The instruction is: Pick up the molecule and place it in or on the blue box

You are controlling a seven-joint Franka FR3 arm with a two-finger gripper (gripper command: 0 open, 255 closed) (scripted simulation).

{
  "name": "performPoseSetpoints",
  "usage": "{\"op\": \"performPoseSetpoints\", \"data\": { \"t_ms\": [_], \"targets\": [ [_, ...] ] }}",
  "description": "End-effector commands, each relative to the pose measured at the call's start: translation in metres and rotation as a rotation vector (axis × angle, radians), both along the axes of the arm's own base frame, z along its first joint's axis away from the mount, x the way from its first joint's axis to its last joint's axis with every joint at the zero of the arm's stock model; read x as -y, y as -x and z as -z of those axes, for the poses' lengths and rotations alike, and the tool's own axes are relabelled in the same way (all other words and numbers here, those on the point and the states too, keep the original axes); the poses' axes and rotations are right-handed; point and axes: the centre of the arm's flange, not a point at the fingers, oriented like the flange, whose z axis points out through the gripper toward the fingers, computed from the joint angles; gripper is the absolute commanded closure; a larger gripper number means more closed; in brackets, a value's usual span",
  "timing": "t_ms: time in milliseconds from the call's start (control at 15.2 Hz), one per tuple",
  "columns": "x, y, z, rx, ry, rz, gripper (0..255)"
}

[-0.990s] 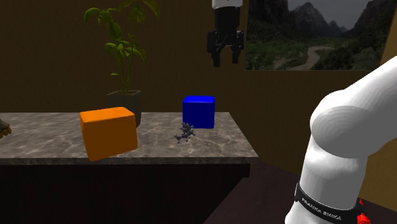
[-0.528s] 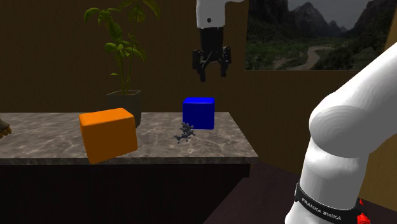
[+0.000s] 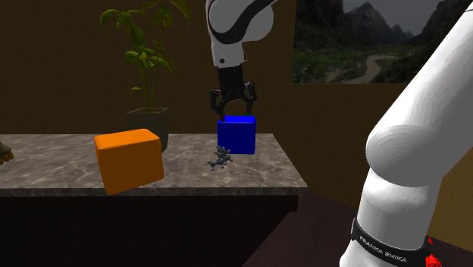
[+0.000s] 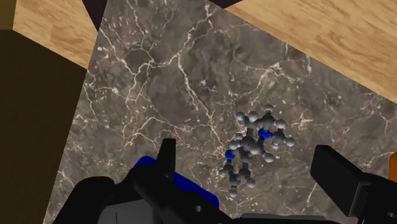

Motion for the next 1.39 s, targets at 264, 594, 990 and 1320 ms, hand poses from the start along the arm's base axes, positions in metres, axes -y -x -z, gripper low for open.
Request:
{"op": "performPoseSetpoints", "data": {
  "t_ms": [264, 594, 990, 1320],
  "targets": [
    [0.001, -0.058, 0.064, -0.007, 0.020, 0.129, 0],
    [0.008, -0.104, 0.115, -0.014, 0.037, 0.234, 0],
    [0.015, -0.109, 0.150, -0.015, 0.040, 0.253, 0],
    [0.017, -0.108, 0.163, -0.015, 0.040, 0.253, 0]
  ]
}}
